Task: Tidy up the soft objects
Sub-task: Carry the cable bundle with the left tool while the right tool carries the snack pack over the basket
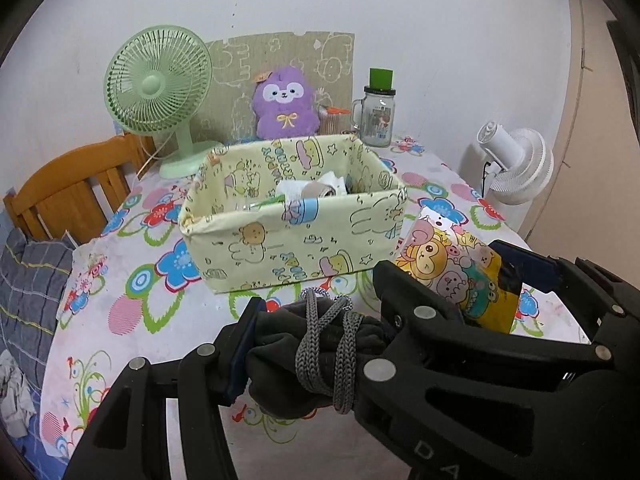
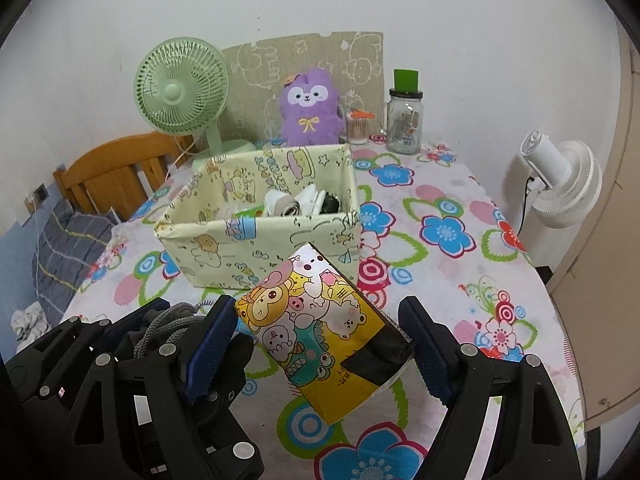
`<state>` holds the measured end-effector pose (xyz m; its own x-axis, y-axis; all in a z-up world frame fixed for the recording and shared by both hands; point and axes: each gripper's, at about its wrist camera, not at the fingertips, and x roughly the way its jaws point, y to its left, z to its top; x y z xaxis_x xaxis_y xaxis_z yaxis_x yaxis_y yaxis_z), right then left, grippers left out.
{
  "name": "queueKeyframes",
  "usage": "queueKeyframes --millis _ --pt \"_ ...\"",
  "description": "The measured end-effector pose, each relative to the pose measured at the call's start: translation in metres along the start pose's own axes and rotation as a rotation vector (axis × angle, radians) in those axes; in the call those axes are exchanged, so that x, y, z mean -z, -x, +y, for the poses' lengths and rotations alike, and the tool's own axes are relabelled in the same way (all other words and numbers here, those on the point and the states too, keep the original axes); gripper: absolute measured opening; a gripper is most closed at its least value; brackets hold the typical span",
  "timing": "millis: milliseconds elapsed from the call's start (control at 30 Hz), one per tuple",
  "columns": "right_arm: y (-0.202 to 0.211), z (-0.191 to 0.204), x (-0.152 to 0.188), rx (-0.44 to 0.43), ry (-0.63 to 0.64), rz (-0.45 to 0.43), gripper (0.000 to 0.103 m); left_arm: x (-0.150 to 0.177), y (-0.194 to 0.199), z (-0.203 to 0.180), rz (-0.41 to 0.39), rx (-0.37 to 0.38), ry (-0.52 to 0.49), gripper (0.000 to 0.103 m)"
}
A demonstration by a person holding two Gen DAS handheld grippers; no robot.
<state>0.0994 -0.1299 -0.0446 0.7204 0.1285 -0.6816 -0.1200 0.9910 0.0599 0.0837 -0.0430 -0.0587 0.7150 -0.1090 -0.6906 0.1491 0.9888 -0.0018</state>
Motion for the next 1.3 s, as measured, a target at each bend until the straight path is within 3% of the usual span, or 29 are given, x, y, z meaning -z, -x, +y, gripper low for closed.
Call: queueKeyframes --millis 600,1300 --pt "0.026 -0.005 -0.032 0.018 0.002 -0.075 0.084 -0.033 0.022 -0.008 -0.070 0.009 -0.027 0.061" --pt "-0.001 0.004 -0.073 -0.004 0.015 -0.091 0.084 -0.069 0.002 0.012 -0.093 -0.008 -0.006 0.061"
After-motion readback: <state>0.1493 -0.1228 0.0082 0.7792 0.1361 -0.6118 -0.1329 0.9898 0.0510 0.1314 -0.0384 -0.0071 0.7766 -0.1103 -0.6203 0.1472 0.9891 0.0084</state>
